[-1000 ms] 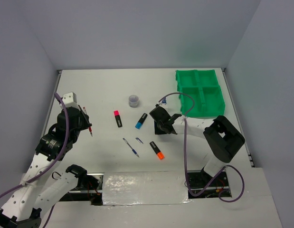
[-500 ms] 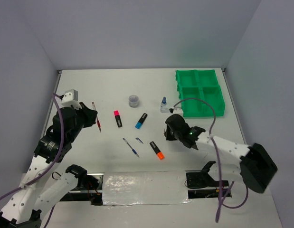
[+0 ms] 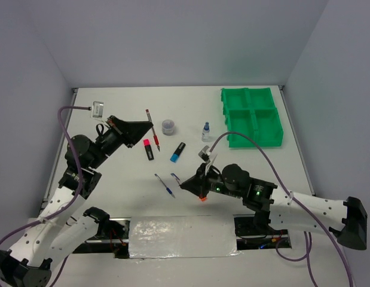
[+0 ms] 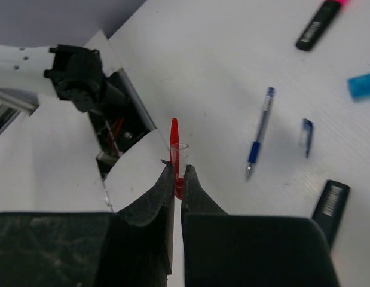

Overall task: Sort the stationery into containers
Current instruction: Close the pen cap on the pen.

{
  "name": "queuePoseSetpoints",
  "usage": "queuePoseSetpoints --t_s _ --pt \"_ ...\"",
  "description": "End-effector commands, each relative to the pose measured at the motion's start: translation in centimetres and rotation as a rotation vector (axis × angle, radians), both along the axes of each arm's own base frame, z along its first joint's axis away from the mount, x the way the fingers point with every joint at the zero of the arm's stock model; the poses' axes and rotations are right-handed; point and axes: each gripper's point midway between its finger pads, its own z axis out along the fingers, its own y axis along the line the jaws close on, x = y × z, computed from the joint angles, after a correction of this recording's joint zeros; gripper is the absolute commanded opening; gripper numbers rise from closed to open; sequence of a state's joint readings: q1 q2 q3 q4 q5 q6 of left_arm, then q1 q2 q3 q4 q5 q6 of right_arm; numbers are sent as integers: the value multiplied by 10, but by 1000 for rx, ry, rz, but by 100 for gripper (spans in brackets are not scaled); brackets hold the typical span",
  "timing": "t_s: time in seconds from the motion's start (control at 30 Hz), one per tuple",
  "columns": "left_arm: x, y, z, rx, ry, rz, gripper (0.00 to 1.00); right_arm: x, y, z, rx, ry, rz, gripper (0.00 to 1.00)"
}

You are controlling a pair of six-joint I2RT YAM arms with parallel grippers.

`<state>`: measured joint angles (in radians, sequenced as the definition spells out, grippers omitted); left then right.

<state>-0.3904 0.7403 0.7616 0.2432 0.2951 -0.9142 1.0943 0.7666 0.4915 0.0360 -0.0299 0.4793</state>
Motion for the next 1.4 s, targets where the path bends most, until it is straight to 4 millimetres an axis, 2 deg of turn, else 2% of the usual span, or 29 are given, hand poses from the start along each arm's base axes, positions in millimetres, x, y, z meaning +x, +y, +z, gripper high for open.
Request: queuePoseSetpoints --t_s 0.0,0.07,0.2,0.33,0.43,0.73,1.37 --pt "-33 -9 55 -140 -188 -117 0 -8 26 51 110 -129 60 0" --pt "-40 -13 58 -171 -210 -124 0 -4 35 63 118 -166 31 0" --pt "-49 -20 52 -171 -203 -128 0 14 36 82 165 -209 -66 0" --pt "-49 -20 44 -182 -185 -106 0 16 39 104 224 -268 -65 0" --pt "-47 -18 40 -189 -170 -90 0 13 40 113 243 -300 -45 0" --pt "-48 -16 39 -210 -166 -78 0 -6 47 122 320 -360 50 0" --pt "-50 -19 35 -216 -162 -95 0 8 42 128 295 -362 -30 0"
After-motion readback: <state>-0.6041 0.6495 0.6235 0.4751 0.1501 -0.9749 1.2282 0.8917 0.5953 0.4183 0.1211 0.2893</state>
